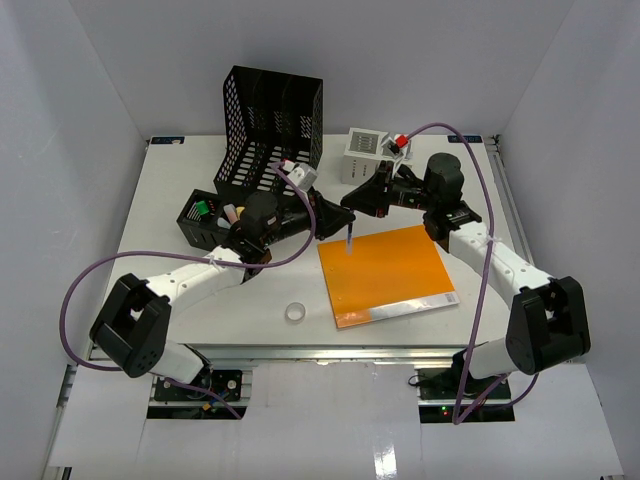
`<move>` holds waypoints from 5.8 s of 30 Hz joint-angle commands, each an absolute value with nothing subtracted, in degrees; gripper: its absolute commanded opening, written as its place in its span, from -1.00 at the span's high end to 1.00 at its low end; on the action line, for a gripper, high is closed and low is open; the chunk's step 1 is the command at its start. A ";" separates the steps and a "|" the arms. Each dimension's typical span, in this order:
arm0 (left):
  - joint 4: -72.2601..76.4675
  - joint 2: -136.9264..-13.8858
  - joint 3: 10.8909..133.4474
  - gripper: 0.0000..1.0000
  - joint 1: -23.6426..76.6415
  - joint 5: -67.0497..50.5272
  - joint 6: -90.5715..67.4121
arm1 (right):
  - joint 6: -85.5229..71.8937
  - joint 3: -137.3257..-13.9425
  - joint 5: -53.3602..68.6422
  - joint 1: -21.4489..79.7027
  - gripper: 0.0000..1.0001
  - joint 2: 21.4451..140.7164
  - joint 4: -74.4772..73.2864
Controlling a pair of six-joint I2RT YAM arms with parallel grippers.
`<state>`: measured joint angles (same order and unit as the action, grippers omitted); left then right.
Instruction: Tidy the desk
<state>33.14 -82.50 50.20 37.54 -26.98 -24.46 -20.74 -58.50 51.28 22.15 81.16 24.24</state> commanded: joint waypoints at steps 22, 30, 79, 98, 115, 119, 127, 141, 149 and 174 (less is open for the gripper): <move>-3.00 -40.75 30.74 -0.96 37.53 -4.15 -25.38 | -5.84 -81.98 30.04 6.89 0.85 98.06 24.87; -15.47 -25.72 24.96 -0.96 37.44 -0.88 -33.82 | -5.54 -97.71 22.17 6.76 0.85 110.21 25.13; -27.06 -67.15 39.34 -0.96 42.77 2.97 -37.89 | 16.66 -46.51 67.02 3.87 -0.96 68.61 -3.93; -35.99 -86.48 49.40 -0.89 56.38 16.13 -39.51 | 18.72 -40.78 69.17 2.64 -0.93 64.60 -2.37; -38.19 -92.20 52.64 -0.66 59.20 22.11 -42.68 | 18.81 -39.90 70.93 1.93 -0.93 63.72 -2.46; -38.15 -91.46 51.85 -0.56 60.04 22.19 -44.10 | 19.02 -39.61 70.97 1.93 -0.93 63.22 -2.46; -38.10 -85.03 50.86 -0.29 61.09 23.01 -46.69 | 22.19 -39.66 72.71 1.85 -0.93 62.04 -4.94; -12.84 -71.56 48.96 0.40 54.86 -5.17 -40.46 | 99.66 -56.59 68.82 5.51 -0.83 71.82 -67.22; -3.58 -77.23 52.01 0.52 46.90 -36.49 -33.83 | 91.10 -54.45 57.20 20.02 -0.80 64.83 -51.60; -1.57 -82.53 55.87 0.49 42.64 -56.76 -28.20 | 83.96 -56.35 58.56 35.31 -0.20 62.46 -42.94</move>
<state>-0.63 -82.48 53.43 43.65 -55.92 -30.24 86.32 -53.78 55.65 34.76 64.22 -43.28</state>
